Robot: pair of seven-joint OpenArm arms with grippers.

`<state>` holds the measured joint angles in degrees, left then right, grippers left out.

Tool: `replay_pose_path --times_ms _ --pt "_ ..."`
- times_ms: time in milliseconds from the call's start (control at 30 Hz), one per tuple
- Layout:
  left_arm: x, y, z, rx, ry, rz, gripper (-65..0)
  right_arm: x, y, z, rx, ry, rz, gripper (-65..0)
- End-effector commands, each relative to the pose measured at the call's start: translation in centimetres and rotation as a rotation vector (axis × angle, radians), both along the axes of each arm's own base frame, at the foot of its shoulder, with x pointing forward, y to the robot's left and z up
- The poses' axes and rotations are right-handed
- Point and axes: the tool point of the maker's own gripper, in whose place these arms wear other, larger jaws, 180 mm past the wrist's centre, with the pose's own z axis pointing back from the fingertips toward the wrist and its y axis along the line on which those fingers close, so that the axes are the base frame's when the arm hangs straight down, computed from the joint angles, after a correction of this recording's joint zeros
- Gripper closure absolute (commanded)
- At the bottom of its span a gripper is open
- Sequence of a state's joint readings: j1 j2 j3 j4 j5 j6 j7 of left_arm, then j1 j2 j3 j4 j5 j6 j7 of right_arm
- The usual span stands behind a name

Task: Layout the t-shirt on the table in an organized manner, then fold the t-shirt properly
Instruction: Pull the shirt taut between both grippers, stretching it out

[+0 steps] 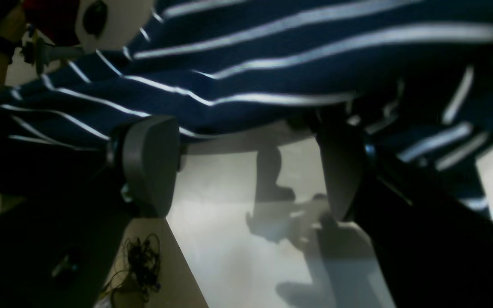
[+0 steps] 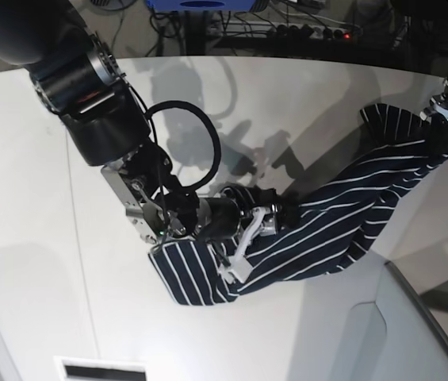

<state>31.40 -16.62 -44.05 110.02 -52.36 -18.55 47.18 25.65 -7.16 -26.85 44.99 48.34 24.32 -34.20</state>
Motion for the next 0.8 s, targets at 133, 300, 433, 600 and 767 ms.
replay_pose_path --times_ms 133,300,433,600,767 --pt "0.4 -1.2 1.1 0.017 -0.054 -0.076 0.0 1.9 0.8 1.9 0.055 -0.042 -0.035 -48.9" --pt "0.6 -3.7 0.2 -0.014 -0.041 -0.153 0.0 2.3 0.5 1.7 0.043 -0.037 -0.039 -48.6" --pt "-0.2 -6.9 -1.5 -0.063 0.011 -0.247 0.0 2.4 0.5 1.7 0.043 -0.037 -0.039 -48.5" --pt "-1.7 -10.0 -2.4 -0.087 0.028 -0.393 0.0 2.4 0.4 1.6 0.033 -0.041 -0.037 -48.3" --pt "-3.1 -8.7 -4.6 0.03 0.127 -0.385 0.0 2.6 -0.6 0.4 0.006 -0.042 -0.063 -48.2"
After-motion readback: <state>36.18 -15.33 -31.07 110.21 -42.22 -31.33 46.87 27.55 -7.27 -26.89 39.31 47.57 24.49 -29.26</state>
